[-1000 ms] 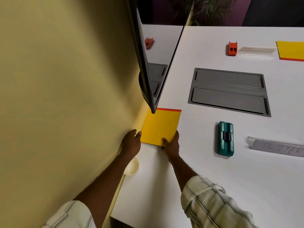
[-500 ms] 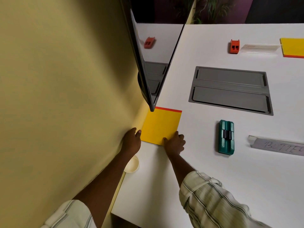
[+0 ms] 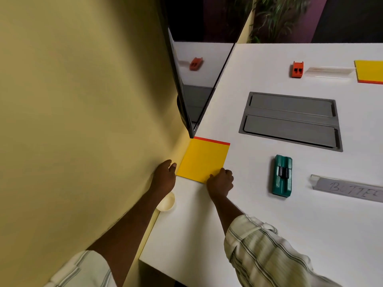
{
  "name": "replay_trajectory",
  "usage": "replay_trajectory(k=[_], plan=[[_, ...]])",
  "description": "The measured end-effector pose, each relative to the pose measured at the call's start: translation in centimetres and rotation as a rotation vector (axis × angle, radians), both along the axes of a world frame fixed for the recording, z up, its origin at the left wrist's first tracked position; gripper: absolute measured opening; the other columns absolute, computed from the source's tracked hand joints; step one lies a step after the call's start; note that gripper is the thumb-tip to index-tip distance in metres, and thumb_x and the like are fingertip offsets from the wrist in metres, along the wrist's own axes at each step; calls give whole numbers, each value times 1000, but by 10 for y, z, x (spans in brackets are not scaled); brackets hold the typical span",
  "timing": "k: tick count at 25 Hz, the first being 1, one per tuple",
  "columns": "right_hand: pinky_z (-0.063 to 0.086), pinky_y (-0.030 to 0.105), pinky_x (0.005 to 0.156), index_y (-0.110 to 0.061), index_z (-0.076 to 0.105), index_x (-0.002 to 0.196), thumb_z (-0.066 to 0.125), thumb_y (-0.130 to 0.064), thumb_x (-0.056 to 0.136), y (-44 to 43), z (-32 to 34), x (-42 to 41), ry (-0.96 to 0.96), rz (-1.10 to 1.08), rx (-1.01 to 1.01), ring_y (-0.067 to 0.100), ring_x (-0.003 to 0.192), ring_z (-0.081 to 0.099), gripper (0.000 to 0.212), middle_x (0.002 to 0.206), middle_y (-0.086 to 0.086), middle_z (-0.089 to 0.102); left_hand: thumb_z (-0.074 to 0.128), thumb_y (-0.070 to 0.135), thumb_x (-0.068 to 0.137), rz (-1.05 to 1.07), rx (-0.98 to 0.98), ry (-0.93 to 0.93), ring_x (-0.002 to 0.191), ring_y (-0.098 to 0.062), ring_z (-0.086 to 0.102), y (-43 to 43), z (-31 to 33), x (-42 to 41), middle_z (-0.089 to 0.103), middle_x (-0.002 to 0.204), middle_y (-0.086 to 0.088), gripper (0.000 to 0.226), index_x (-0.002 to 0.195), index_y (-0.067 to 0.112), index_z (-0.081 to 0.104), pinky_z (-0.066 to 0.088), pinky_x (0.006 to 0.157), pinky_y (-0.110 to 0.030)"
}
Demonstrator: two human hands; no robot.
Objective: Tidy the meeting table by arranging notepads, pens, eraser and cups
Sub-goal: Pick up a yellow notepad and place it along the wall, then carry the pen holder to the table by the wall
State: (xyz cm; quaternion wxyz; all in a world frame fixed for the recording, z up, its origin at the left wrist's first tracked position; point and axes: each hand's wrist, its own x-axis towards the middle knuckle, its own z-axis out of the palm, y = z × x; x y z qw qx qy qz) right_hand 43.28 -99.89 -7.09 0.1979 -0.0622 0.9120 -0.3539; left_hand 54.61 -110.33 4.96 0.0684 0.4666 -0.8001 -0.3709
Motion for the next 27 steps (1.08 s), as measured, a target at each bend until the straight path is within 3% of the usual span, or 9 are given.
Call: replay_trajectory(k=[15,19,27], plan=[[39,40,90,-9,52,122,41,-41,99,92,66,51,223,55,70,27,112,48,41,120,9,55,43,26,99,-308,-160,158,134,-25,41,104,28,51,46,144,-11,45,140,7,42,35,105,-30],[39,40,90,-8,50,122,41,-44,98,123,93,105,348,50,67,28,113,49,44,121,10,55,44,26,99,-360,-173,239,136,-25,38,142,36,91,43,146,-10,46,141,9,40,34,108,-33],[33,42,101,-4,40,136,42,-43,97,188,144,250,414,94,37,30,128,39,55,138,14,46,39,30,100,-476,-159,332,139,-20,33,209,59,194,39,149,-5,45,142,13,39,26,114,-33]])
